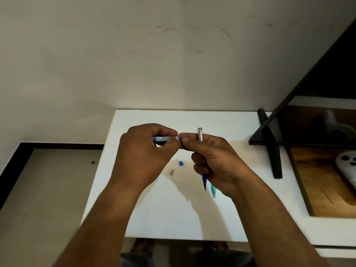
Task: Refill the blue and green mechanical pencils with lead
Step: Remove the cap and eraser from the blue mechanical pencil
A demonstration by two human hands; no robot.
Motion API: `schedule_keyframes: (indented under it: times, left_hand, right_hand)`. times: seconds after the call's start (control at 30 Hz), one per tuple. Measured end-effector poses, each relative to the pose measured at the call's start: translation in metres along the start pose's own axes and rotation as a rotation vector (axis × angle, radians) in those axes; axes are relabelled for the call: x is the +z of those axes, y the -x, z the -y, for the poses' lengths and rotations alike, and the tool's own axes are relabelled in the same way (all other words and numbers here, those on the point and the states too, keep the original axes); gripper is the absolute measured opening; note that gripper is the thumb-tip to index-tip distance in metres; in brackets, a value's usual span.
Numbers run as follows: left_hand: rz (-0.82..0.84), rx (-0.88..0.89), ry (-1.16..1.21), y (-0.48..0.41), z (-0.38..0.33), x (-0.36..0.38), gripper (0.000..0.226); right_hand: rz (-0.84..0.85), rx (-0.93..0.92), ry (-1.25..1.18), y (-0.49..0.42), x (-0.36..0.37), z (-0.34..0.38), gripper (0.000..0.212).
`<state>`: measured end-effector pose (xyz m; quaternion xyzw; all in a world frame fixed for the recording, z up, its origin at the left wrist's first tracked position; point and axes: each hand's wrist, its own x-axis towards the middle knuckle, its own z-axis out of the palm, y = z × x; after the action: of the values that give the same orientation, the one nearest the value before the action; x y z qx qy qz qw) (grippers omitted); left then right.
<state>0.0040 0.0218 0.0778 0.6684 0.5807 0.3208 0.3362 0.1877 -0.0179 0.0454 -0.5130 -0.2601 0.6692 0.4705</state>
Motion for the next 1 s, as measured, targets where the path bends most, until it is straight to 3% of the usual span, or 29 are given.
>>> schedule_keyframes:
  times: [0.57, 0.8, 1.0]
  left_hand:
    - [0.09, -0.096, 0.068, -0.002, 0.004, 0.001, 0.003]
    - [0.236, -0.209, 0.308, -0.005, 0.008, 0.0, 0.009]
    - [0.266, -0.255, 0.391, -0.006, 0.009, 0.001, 0.011]
  right_hand:
    - [-0.024, -0.016, 0.051, -0.002, -0.003, -0.004, 0.018]
    - [-0.128, -0.083, 0.211, -0.003, -0.01, -0.002, 0.013]
    - [-0.152, -0.123, 0.291, -0.001, -0.014, 0.0, 0.012]
